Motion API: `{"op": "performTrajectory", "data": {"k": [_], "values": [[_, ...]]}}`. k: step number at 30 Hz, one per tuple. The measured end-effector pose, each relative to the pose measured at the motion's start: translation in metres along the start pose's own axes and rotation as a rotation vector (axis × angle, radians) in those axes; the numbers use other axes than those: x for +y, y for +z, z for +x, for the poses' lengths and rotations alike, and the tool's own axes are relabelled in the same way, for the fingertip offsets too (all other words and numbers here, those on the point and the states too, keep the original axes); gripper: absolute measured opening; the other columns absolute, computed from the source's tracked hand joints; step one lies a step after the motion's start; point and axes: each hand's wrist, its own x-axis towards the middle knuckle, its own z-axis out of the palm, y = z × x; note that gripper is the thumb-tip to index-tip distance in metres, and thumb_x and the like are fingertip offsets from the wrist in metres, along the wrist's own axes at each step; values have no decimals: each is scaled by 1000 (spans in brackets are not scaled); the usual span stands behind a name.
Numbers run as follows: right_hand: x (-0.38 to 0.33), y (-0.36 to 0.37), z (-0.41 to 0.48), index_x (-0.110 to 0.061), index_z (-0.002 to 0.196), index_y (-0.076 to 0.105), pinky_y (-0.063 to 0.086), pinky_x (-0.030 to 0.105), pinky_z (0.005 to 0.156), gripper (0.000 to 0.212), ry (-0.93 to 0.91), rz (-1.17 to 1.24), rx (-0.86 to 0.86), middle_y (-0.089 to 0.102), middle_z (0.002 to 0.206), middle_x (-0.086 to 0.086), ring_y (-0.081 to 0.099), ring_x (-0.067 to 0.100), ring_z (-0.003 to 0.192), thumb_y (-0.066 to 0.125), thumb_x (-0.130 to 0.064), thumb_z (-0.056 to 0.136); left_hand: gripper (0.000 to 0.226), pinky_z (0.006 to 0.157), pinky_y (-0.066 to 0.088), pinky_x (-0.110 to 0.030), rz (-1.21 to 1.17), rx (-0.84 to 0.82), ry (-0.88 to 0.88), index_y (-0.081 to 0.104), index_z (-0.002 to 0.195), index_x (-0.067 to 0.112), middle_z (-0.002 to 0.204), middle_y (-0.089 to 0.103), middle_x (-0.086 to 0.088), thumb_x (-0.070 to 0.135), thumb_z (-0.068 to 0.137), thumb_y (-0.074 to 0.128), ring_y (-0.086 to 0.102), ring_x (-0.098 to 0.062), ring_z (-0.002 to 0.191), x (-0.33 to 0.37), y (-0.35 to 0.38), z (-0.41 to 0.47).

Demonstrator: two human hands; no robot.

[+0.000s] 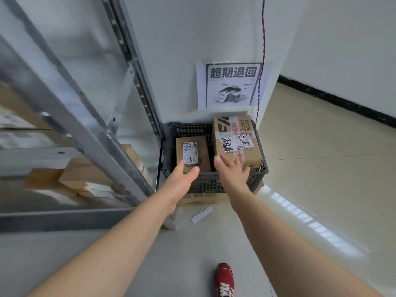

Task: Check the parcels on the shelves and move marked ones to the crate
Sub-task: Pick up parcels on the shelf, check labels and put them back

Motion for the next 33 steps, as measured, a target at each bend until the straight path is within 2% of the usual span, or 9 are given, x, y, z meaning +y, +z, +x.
{"op": "performTrajectory", "data": {"k": [8,11,12,15,18,21,25,30,33], "values": [[-19,58,-150,-37,155,37,0,63,123,63,-86,-110,-82,3,172,-2,-18,30,156,47,-59,98,70,118,28,-39,92,110,110,18,160,18,163,29,-3,40,102,52,31,-21,148,-35,-78,-146],[-30,85,-194,-31,157,36,0,62,123,70,-101,-195,-111,4,172,0,-18,32,156,46,-63,96,70,119,28,-40,161,161,140,22,159,22,159,32,6,44,100,55,30,-20,148,-52,-117,-192],[-34,97,-207,-29,158,36,-1,62,122,71,-108,-226,-123,4,172,0,-18,32,156,45,-64,96,71,120,25,-39,224,206,133,22,158,24,155,31,10,47,99,54,23,-21,151,-55,-130,-206],[-51,137,-240,-30,159,32,-7,59,122,75,-195,-342,-193,6,172,0,-18,28,156,35,-70,96,79,125,5,-50,500,353,61,11,161,27,169,0,0,59,98,46,-14,-26,154,-65,-173,-235],[-72,170,-271,-37,160,25,-5,62,121,70,-249,-385,-273,-5,172,-2,-24,29,155,28,-70,99,87,123,-2,-56,635,403,-15,-2,160,31,168,-16,-1,73,93,35,-28,-29,150,-70,-215,-248],[-95,198,-296,-37,160,24,-6,59,122,67,-304,-403,-355,-17,171,-1,-29,32,152,27,-68,101,92,119,-7,-64,612,439,-88,-7,158,38,165,-24,2,81,87,32,-32,-31,148,-76,-256,-255],[-123,244,-304,-35,162,22,-8,53,123,64,-368,-421,-437,-17,170,3,-25,34,154,26,-63,104,94,117,-1,-69,521,479,-147,-11,156,44,164,-29,3,81,85,38,-26,-34,150,-91,-308,-262],[-146,303,-305,-41,160,20,-2,55,123,62,-399,-470,-505,-18,170,0,-23,34,154,27,-64,103,94,118,-1,-67,410,517,-188,-11,156,43,162,-32,3,77,87,42,-27,-31,150,-122,-365,-269],[-156,343,-305,-44,160,18,-3,58,122,62,-402,-542,-531,-18,170,-3,-25,33,154,23,-66,103,94,119,-7,-63,454,554,-209,-12,157,39,164,-29,2,78,87,37,-29,-29,149,-142,-396,-275]]}}
